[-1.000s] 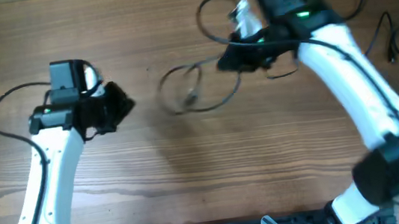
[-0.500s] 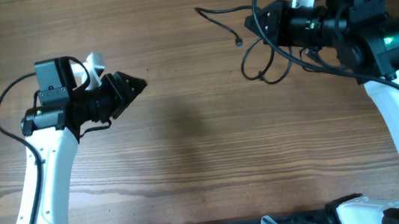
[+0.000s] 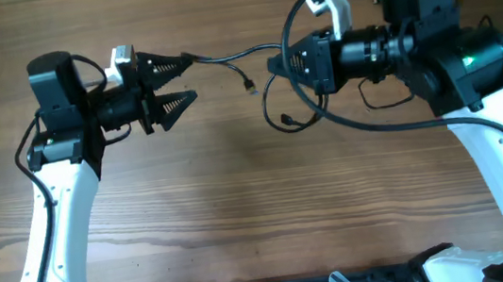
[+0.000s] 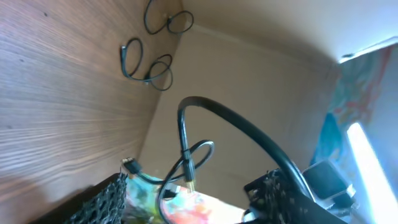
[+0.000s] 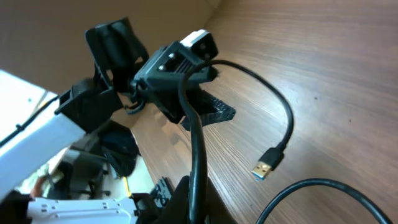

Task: Untangle cables

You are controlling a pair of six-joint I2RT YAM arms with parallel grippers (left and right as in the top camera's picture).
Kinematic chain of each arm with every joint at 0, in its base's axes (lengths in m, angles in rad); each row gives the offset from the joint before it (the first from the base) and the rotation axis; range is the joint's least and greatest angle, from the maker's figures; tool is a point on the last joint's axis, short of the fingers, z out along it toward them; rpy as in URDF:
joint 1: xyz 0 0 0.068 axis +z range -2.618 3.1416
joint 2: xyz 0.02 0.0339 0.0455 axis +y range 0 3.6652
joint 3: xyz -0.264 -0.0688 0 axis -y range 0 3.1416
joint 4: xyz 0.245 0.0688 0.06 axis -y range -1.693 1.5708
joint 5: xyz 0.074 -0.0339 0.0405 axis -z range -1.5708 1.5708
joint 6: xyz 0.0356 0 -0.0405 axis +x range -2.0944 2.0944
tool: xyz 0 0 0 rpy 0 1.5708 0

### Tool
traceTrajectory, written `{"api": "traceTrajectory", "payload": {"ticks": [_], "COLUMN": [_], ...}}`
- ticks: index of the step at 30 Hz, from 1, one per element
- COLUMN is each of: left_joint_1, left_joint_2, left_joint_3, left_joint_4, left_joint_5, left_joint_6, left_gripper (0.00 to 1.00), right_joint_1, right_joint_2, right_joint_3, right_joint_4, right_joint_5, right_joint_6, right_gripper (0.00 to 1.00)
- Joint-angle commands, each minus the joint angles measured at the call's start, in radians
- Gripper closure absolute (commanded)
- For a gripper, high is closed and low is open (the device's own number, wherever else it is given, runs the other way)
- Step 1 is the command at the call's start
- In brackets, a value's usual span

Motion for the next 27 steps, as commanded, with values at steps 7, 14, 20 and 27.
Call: {"api": "traceTrajectory", "payload": {"ticks": [7, 14, 20, 27], "left_joint_1": [-0.002, -0.003, -0.003, -0.017], "left_joint_2": [0.004, 0.004, 0.004, 0.004], "left_joint_3": [0.005, 0.005, 0.005, 0.005], "left_joint_4": [0.013, -0.032, -0.294, -0.319], "left_joint_5": [-0.167, -0.274, -0.768, -0.742], "left_joint_6": [0.058, 0.605, 0.430, 0.430], "left_gripper": [0.29, 0.39, 0.39, 0.30], "right_joint_1": [0.027, 0.027, 0.028, 0.029], "right_joint_2": [-0.005, -0.005, -0.005, 0.044], "right_joint_3": [0.010, 0.010, 0.010, -0.080], "right_joint_4": [0.008, 0.036, -0.196, -0.267], "right_joint_5": [-0.099, -0.245, 0.396, 0.400], "right_joint_6": [0.210, 0.378, 0.272, 0.254], "right_gripper": [0.96, 0.96, 0.96, 0.96]}}
